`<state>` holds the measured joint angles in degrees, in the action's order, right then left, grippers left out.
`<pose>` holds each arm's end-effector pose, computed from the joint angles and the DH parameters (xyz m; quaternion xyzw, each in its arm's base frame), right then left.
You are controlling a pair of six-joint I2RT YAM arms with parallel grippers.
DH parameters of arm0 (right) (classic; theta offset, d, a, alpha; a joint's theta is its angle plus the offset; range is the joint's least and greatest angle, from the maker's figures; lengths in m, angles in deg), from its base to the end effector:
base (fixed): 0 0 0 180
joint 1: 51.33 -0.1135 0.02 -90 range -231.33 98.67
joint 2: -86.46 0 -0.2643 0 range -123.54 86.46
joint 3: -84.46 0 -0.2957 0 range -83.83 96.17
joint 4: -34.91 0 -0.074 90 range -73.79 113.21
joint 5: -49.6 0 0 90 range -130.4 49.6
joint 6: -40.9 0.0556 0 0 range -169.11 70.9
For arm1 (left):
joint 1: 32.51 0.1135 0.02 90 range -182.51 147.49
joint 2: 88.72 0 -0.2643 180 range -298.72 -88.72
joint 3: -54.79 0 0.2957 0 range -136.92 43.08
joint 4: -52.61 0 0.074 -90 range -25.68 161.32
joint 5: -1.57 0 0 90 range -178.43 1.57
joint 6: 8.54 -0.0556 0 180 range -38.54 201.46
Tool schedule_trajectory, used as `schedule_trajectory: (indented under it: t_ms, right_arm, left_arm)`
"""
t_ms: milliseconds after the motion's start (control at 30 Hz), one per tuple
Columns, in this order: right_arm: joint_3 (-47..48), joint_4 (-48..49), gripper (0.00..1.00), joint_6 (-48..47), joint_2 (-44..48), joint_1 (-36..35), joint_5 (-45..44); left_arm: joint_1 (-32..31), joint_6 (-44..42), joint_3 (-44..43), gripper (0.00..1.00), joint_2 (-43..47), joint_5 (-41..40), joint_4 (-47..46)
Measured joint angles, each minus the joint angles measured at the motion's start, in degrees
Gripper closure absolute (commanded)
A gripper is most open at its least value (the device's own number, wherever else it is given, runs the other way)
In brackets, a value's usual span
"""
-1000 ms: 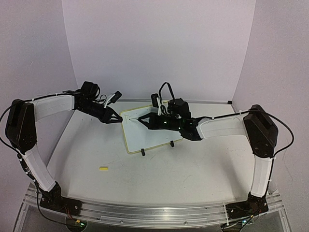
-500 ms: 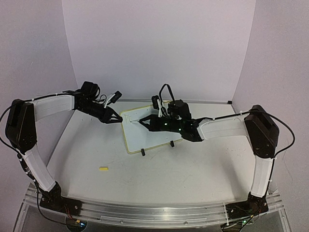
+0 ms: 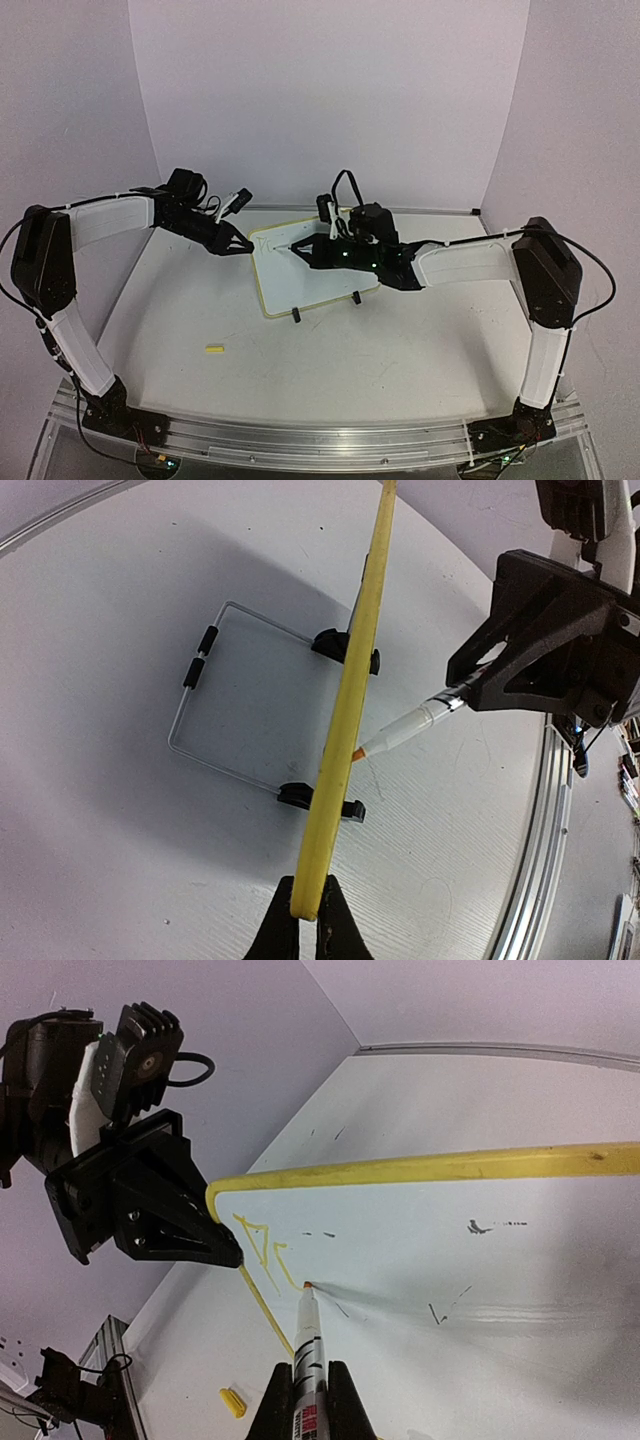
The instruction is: Write a sentence on the whiteboard
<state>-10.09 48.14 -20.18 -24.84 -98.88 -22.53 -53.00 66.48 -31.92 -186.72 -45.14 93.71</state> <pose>0.3289 0.3849 0.2031 -0.2206 0.7452 0.4774 0.4100 0.3769 -0.1815 0.2267 0.3813 0.8018 -0.3632 0.2825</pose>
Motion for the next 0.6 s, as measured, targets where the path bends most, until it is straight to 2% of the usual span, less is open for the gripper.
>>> schedule_trajectory:
  t_ms: [600]
  right_arm:
    - [2.48, -0.18, 1.0, 0.07, -0.31, 0.17, 0.44]
  left_arm:
    - [-0.13, -0.06, 0.0, 1.0, 0.11, -0.05, 0.11]
